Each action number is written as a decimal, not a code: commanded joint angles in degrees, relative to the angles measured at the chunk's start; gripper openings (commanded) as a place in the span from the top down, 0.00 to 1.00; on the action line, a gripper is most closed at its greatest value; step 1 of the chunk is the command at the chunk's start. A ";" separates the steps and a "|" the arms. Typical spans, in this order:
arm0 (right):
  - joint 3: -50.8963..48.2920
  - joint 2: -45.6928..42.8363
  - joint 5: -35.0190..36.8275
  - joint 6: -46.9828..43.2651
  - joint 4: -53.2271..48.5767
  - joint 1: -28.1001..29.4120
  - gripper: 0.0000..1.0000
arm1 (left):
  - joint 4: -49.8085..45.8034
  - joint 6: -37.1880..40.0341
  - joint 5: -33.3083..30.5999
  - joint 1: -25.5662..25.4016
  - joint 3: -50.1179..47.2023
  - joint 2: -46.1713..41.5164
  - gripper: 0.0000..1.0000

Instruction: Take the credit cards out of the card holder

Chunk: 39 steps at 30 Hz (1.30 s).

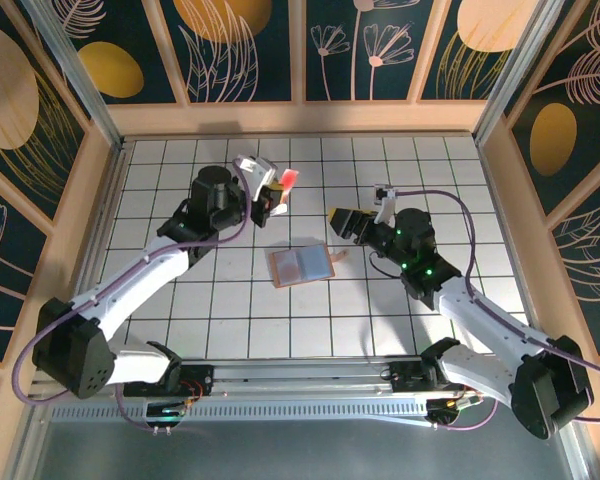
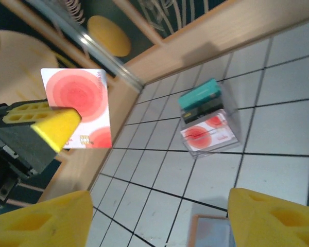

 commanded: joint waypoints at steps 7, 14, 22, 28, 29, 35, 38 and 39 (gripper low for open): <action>3.80 -2.07 13.21 -2.40 -12.30 0.31 0.09 | -10.88 18.56 2.23 6.62 9.57 7.88 1.00; 6.50 0.65 18.15 -1.97 -18.36 0.31 0.08 | -19.65 27.26 1.56 8.70 17.39 16.27 1.00; 7.32 1.39 21.03 -1.26 -20.30 0.30 0.07 | -26.39 32.30 -3.82 10.09 24.60 26.44 1.00; 7.84 2.01 22.11 -0.84 -21.64 0.31 0.07 | -28.86 35.11 -3.81 10.22 27.92 31.94 1.00; 7.94 2.09 22.19 -0.75 -21.79 0.29 0.07 | -29.06 35.58 -3.26 10.20 28.19 32.40 1.00; 8.50 2.92 22.20 -0.64 -21.80 0.35 0.07 | -29.43 38.85 -2.04 10.22 29.77 34.80 1.00; 8.98 3.62 22.03 -0.64 -21.65 0.33 0.07 | -30.53 40.04 -1.61 10.22 31.00 36.05 1.00; 9.20 3.93 21.95 -0.64 -21.59 0.30 0.07 | -30.59 40.39 -1.36 10.22 31.06 36.28 1.00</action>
